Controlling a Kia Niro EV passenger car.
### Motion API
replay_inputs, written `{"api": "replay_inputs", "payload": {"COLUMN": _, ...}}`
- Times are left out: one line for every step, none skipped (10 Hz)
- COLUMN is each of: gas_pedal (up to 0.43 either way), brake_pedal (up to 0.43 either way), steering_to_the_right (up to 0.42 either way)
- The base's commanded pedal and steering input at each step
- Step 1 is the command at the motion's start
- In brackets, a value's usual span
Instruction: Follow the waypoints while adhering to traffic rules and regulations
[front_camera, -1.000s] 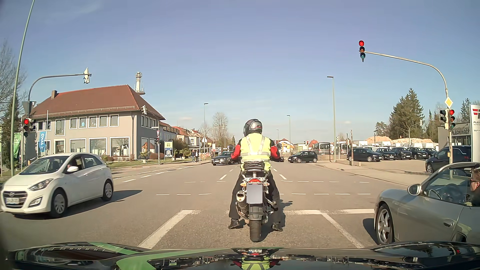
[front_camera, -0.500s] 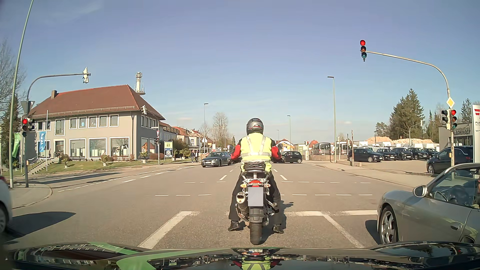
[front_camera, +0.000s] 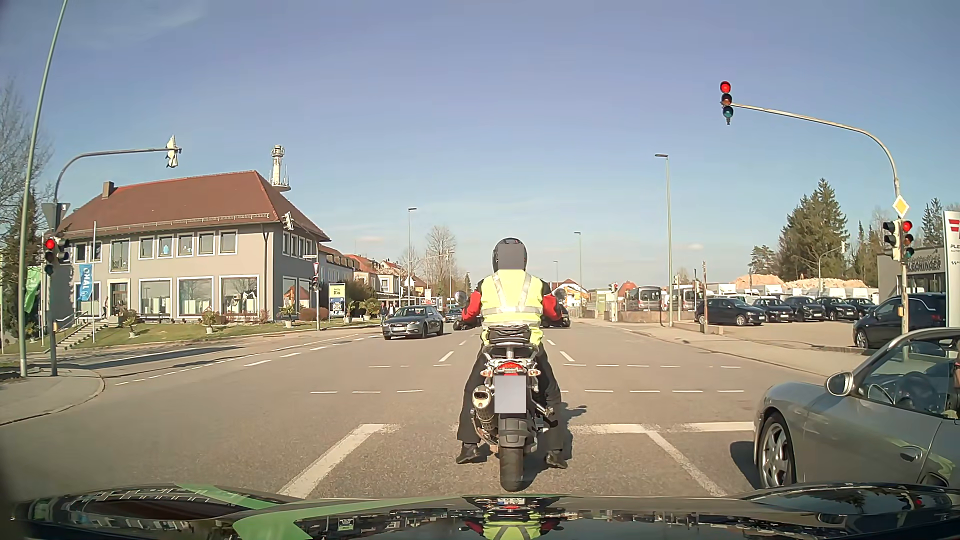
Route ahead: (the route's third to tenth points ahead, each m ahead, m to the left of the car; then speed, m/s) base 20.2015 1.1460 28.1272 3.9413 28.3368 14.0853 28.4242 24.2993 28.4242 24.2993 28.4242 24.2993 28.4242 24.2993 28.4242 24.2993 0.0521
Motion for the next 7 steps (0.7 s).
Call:
{"api": "replay_inputs", "payload": {"gas_pedal": 0.000, "brake_pedal": 0.232, "steering_to_the_right": -0.013}}
{"api": "replay_inputs", "payload": {"gas_pedal": 0.000, "brake_pedal": 0.232, "steering_to_the_right": -0.013}}
{"api": "replay_inputs", "payload": {"gas_pedal": 0.000, "brake_pedal": 0.232, "steering_to_the_right": -0.013}}
{"api": "replay_inputs", "payload": {"gas_pedal": 0.000, "brake_pedal": 0.226, "steering_to_the_right": -0.013}}
{"api": "replay_inputs", "payload": {"gas_pedal": 0.000, "brake_pedal": 0.232, "steering_to_the_right": -0.013}}
{"api": "replay_inputs", "payload": {"gas_pedal": 0.000, "brake_pedal": 0.232, "steering_to_the_right": -0.013}}
{"api": "replay_inputs", "payload": {"gas_pedal": 0.000, "brake_pedal": 0.232, "steering_to_the_right": -0.013}}
